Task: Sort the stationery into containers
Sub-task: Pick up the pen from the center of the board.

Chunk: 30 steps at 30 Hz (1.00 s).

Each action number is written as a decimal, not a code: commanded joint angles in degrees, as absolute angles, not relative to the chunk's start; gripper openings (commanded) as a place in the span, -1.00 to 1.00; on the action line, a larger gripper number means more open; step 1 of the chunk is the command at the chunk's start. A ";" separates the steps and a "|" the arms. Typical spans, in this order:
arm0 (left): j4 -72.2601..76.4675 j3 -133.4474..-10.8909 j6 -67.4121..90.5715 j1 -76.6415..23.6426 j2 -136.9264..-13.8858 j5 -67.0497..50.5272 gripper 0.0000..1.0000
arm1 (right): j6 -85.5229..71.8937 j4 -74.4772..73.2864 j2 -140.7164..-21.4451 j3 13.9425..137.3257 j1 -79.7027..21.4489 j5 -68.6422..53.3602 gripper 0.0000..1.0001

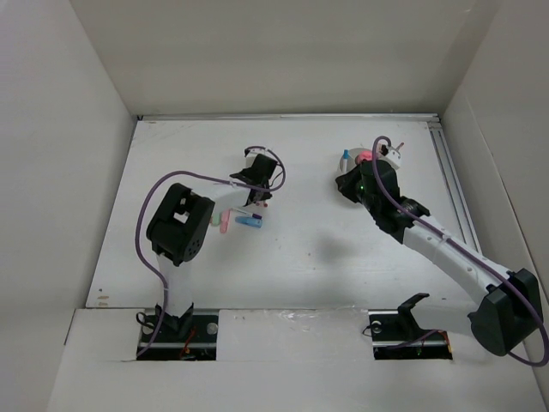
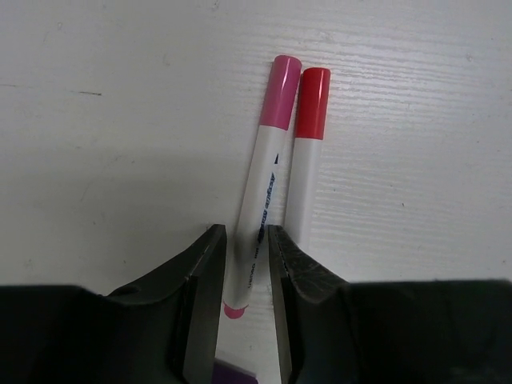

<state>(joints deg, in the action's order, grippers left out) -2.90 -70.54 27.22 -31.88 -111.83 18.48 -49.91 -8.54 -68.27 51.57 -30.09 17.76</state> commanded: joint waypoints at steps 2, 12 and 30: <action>-4.66 -72.25 26.63 -31.99 -112.50 19.95 -0.50 | -49.83 -6.24 -68.20 52.38 -29.97 17.93 -0.64; -1.77 -66.98 28.21 -31.99 -101.72 21.88 -1.00 | -49.83 -4.39 -71.01 52.99 -29.97 12.15 -0.21; 20.11 -50.81 26.89 -33.05 -86.31 -14.84 -1.00 | -49.66 5.01 -78.03 56.50 -29.44 -9.75 0.52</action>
<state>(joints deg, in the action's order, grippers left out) 13.08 -52.58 27.46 -32.95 -87.68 -5.23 -49.36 -0.12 -75.59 53.21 -29.91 -4.49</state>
